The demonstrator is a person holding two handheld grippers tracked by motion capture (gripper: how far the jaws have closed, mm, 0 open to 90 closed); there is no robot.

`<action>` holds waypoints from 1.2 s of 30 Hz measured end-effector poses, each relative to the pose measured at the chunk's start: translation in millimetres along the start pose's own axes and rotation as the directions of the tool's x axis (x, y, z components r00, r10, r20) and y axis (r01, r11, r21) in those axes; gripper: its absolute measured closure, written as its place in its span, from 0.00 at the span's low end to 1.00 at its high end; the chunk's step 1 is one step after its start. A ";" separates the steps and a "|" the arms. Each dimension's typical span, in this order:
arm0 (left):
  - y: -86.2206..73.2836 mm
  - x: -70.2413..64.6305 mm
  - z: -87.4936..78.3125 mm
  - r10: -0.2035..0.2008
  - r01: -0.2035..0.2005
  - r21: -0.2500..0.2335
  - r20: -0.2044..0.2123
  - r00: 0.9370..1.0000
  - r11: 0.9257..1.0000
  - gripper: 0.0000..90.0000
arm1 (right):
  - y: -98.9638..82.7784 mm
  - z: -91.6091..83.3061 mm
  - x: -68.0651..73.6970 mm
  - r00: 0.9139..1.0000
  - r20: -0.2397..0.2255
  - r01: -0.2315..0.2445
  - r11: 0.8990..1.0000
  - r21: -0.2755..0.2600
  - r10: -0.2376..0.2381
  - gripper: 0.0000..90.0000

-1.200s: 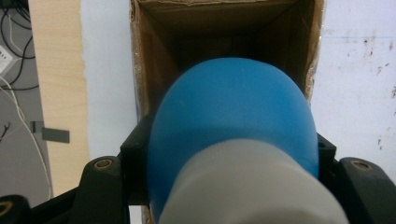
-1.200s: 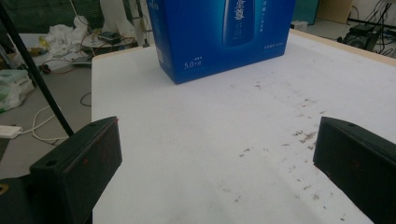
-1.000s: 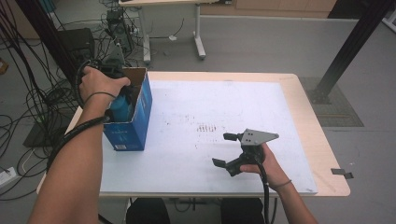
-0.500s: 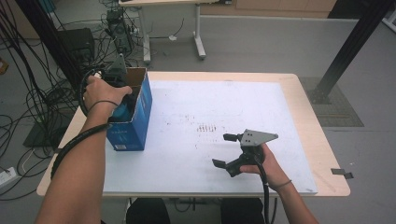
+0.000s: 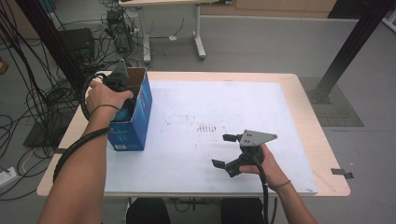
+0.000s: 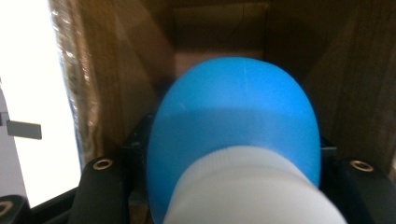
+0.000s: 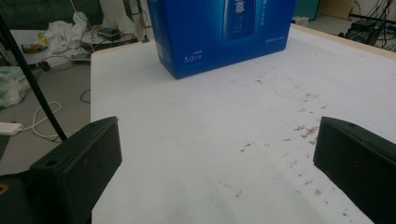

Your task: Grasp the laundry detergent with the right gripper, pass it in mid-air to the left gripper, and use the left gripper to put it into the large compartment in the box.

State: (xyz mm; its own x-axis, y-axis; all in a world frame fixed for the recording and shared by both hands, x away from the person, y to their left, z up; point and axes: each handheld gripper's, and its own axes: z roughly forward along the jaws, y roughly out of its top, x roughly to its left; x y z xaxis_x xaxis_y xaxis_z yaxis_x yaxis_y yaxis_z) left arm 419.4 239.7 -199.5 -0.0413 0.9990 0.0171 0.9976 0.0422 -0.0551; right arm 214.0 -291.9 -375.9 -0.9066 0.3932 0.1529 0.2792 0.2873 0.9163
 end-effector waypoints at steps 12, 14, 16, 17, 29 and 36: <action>2.5 -2.1 3.0 0.005 -0.005 0.008 0.002 1.000 1.000 0.44 | -1.1 2.6 1.3 1.000 -0.001 0.002 1.000 -0.005 -0.002 0.01; 3.3 -0.5 2.7 0.005 -0.005 0.015 0.006 1.000 1.000 0.44 | -1.1 2.0 1.4 1.000 0.000 0.002 1.000 -0.003 -0.002 0.01; 3.3 1.4 2.8 -0.001 0.001 0.015 0.011 1.000 1.000 0.44 | -0.7 1.4 0.4 1.000 0.001 0.003 1.000 0.000 -0.003 0.01; 3.1 1.3 2.8 0.001 -0.001 0.015 0.010 1.000 1.000 0.44 | -0.1 1.2 0.4 1.000 0.003 0.004 1.000 0.004 -0.004 0.01; 3.2 -0.8 2.3 0.004 -0.004 0.018 0.005 1.000 1.000 0.44 | 0.1 -0.9 0.4 1.000 0.009 0.008 1.000 0.000 -0.008 0.01; 2.3 -0.9 2.1 0.003 -0.003 0.017 0.004 1.000 1.000 0.44 | 0.9 -0.9 0.5 1.000 0.009 0.009 1.000 0.001 -0.009 0.01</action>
State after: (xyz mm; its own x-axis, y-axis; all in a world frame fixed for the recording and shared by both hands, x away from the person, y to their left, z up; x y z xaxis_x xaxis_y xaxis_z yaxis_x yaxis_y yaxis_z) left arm 421.5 238.9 -201.8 -0.0386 0.9992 0.0125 0.9966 0.0394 -0.0718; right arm 213.5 -292.2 -374.6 -0.9063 0.3983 0.1410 0.2711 0.2922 0.9171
